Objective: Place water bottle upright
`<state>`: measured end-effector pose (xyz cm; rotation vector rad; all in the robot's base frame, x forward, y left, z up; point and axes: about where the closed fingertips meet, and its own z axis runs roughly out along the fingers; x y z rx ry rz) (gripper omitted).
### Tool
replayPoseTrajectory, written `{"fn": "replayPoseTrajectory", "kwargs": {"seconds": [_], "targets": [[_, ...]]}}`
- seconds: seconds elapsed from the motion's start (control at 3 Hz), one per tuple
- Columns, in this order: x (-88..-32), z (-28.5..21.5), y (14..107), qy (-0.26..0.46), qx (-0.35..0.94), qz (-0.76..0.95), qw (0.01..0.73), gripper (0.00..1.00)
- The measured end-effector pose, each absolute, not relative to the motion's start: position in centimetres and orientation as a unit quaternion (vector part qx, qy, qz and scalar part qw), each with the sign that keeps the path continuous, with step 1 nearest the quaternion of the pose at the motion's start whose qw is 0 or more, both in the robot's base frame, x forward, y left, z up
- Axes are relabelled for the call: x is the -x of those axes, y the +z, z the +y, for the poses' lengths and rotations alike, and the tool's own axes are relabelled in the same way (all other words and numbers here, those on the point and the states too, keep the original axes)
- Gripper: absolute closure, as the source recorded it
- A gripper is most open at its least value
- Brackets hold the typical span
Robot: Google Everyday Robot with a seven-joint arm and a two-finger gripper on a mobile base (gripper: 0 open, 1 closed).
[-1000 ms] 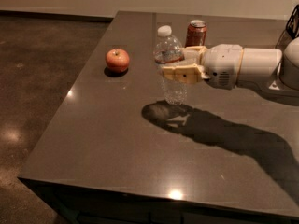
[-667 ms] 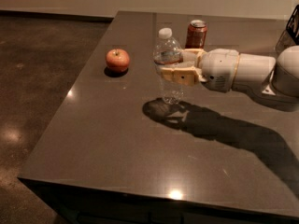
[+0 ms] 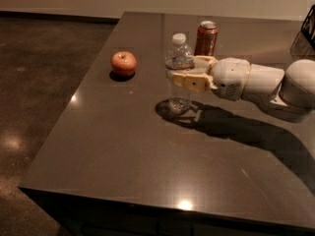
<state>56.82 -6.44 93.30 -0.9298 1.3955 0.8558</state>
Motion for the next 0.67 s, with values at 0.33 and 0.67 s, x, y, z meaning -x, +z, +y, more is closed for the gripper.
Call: {"fn": "replayPoseTrajectory", "kwargs": {"seconds": [0.33, 0.67], "targets": [[-57.30, -6.50, 93.04, 0.388, 0.391, 0.585, 0.595, 0.59], [-57.51, -6.40, 92.89, 0.395, 0.403, 0.568, 0.599, 0.36]]}}
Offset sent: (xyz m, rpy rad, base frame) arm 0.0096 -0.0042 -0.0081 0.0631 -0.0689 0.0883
